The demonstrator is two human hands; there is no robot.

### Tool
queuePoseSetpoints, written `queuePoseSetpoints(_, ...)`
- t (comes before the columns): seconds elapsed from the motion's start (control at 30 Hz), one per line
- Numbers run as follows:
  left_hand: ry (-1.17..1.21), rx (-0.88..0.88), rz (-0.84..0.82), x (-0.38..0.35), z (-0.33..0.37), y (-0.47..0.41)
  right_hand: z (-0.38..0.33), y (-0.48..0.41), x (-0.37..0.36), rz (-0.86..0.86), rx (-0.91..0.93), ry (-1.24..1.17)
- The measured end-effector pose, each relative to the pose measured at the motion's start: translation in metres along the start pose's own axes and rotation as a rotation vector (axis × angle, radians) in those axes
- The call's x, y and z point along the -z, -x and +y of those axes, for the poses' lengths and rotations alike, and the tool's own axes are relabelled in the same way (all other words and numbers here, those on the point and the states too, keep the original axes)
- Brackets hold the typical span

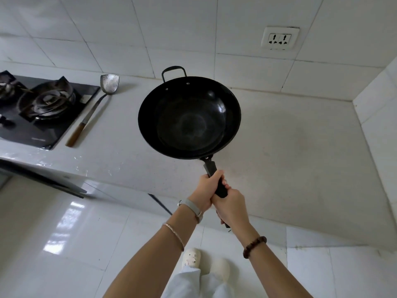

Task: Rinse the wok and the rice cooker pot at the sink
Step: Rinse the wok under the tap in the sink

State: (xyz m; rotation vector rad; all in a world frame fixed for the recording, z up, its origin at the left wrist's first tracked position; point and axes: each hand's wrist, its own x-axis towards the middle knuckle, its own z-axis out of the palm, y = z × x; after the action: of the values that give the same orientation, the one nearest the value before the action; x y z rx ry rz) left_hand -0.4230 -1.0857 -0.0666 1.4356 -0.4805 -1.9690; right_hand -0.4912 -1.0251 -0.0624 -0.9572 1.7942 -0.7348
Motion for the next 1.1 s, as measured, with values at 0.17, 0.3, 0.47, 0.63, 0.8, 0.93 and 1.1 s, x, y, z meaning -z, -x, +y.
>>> queuePoseSetpoints(0.17,0.024,-0.096,0.064,0.034,0.023,0.022,-0.023,0.01,-0.032,-0.055,0.066,0.006)
queuePoseSetpoints(0.3,0.074,-0.157,0.122,0.075,0.04,0.043,-0.044,0.023,-0.068,-0.127,0.126,0.022)
queuePoseSetpoints(0.47,0.184,-0.22,0.218,0.141,0.057,0.07,-0.071,0.046,-0.125,-0.227,0.213,0.088)
queuePoseSetpoints(0.63,0.273,-0.283,0.297,0.225,0.072,0.105,-0.098,0.078,-0.201,-0.349,0.281,0.151)
queuePoseSetpoints(0.8,0.347,-0.323,0.371,0.32,0.084,0.142,-0.123,0.117,-0.285,-0.46,0.322,0.206)
queuePoseSetpoints(0.93,0.364,-0.363,0.433,0.39,0.09,0.175,-0.138,0.15,-0.35,-0.539,0.363,0.231)
queuePoseSetpoints(1.1,0.408,-0.397,0.541,0.461,0.093,0.208,-0.15,0.182,-0.417,-0.644,0.389,0.24)
